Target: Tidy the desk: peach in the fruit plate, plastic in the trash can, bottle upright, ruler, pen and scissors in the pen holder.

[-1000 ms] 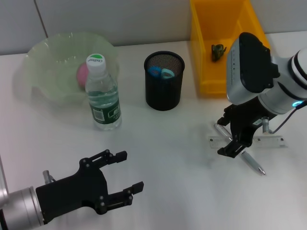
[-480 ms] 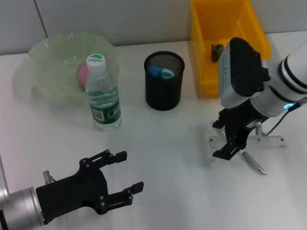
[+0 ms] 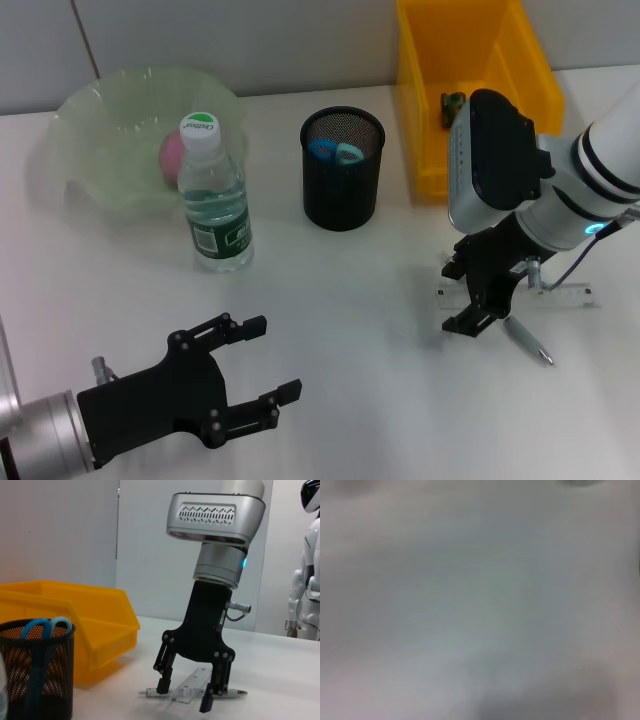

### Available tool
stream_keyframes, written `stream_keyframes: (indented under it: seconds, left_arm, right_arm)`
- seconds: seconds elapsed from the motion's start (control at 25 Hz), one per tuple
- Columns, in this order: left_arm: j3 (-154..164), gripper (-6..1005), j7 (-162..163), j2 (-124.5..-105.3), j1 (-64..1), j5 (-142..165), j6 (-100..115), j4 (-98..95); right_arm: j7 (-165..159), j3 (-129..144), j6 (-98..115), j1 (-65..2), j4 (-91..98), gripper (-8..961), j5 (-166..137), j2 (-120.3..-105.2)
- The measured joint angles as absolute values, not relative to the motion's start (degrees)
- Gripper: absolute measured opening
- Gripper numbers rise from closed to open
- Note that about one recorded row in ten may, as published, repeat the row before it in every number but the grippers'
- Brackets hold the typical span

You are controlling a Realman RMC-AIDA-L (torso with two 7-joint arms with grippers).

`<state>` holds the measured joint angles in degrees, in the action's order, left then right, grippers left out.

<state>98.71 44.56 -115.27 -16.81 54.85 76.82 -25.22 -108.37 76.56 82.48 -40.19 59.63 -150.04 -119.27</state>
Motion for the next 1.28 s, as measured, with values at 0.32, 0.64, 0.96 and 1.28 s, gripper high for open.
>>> stream_keyframes:
  seconds: [0.32,0.64,0.96,1.28]
  left_arm:
    - [98.7,797,44.56,-115.4,-16.8,54.93,76.81,-25.22]
    - [98.7,797,44.56,-115.43,-16.79,54.93,76.82,-25.22]
    - [98.7,797,44.56,-115.49,-16.82,54.94,76.82,-25.22]
    - [98.7,797,44.56,-115.49,-17.03,54.93,76.83,-25.22]
  right_arm:
    - [-109.4,76.57,81.09,-40.53,58.59,653,-150.23,-119.16]
    - [-109.47,76.61,80.33,-40.94,57.49,512,-150.3,-119.09]
    - [-109.5,76.05,80.42,-41.17,57.48,423,-150.3,-119.01]
    - [-110.69,75.28,81.08,-39.96,61.06,369,-150.0,-119.0]
